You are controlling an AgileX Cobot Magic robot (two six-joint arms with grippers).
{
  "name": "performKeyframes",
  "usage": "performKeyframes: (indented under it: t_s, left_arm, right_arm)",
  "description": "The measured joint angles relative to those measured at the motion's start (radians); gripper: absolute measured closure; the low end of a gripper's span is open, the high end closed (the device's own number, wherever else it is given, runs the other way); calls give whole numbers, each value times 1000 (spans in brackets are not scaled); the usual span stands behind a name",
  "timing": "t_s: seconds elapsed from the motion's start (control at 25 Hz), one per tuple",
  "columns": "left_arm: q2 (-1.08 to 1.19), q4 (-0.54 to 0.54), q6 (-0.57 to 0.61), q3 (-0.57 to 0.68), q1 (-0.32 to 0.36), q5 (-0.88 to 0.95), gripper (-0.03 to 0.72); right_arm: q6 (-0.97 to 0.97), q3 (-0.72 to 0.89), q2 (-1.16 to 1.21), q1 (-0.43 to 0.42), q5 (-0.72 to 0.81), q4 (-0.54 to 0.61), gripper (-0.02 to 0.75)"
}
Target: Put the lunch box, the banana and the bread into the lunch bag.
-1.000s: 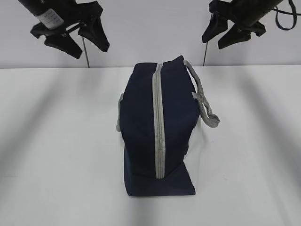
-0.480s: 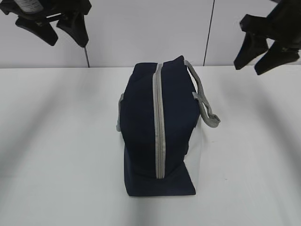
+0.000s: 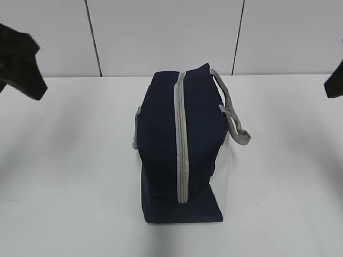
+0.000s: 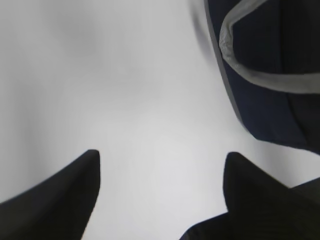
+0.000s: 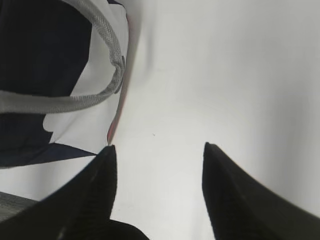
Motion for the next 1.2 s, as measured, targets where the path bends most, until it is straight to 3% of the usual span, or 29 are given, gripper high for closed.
performKeyframes:
  t_s: [0.56, 0.84, 1.2]
  left_arm:
    - [-629, 1, -21, 425, 0, -30, 181]
    - [-894, 4, -41, 557, 0, 10, 187]
    - [-1068, 51, -50, 706, 0, 46, 191]
  right_arm:
    - [58, 373, -530, 0, -27, -21, 333]
    - [78, 523, -801, 0, -4, -21, 333]
    - [99, 601, -1099, 0, 137, -79, 333]
